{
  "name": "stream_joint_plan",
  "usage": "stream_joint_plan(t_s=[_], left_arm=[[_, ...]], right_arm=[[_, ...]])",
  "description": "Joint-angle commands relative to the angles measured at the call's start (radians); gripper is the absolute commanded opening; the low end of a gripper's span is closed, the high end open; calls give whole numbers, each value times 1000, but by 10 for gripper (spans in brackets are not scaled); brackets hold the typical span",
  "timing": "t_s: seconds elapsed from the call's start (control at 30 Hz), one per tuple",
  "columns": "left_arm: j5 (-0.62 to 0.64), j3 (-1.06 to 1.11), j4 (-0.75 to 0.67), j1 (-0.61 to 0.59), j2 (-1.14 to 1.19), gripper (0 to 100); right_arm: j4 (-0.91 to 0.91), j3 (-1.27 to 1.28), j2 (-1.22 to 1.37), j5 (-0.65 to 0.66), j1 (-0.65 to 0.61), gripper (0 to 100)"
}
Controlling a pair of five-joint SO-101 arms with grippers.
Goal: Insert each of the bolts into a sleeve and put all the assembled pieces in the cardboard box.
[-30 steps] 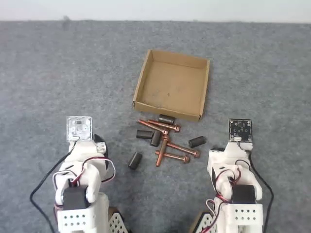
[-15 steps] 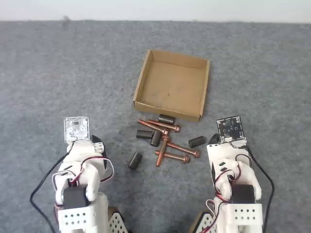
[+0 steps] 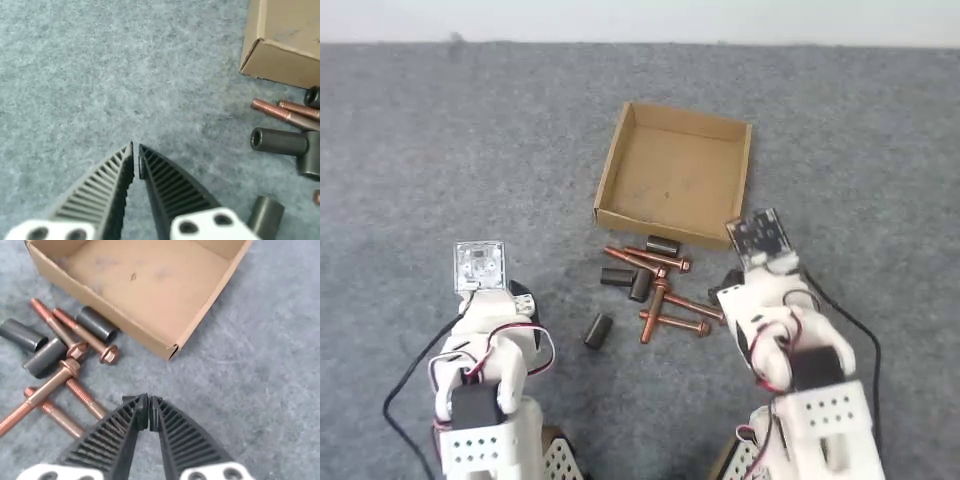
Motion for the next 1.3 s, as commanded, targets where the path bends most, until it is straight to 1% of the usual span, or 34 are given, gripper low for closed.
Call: stream_joint_plan(t_s=[0.0, 0.1, 0.33, 0.4, 0.47, 0.53, 0.63, 0.67, 0.7, 0.8, 0.93, 1.17, 1.27], left_arm=[[-8, -7, -20, -9, -18, 13], [-8, -7, -20, -9, -18, 13], [-8, -5, -20, -9, -18, 13], [-8, -5, -21, -9, -18, 13], [-8, -4, -23, -9, -18, 13], [-8, -4, -25, -9, -18, 13], [-8, -4, -23, -9, -18, 13], [-8, -4, -23, -9, -18, 13], [-8, -4, -23, -9, -18, 13], [-8, -4, -21, -9, -18, 13], [-8, -4, -21, -9, -18, 13], [-8, -4, -21, -9, -18, 13], [-8, -4, -21, -9, -18, 13]], right_arm=[[1, -129, 151, 77, -12, 6], [5, -176, 265, 226, -12, 6], [13, -206, 440, 646, -13, 6], [12, -206, 461, 747, -18, 7], [15, -206, 478, 819, -22, 9], [8, -206, 489, 855, -28, 46], [-1, -221, 503, 838, -38, 151], [-4, -222, 506, 842, -38, 169], [-4, -224, 512, 868, -39, 173], [-4, -226, 542, 993, -58, 142], [-4, -249, 615, 1079, -61, 125], [-2, -390, 816, 1094, -58, 163], [-2, -443, 903, 1094, -59, 160]])
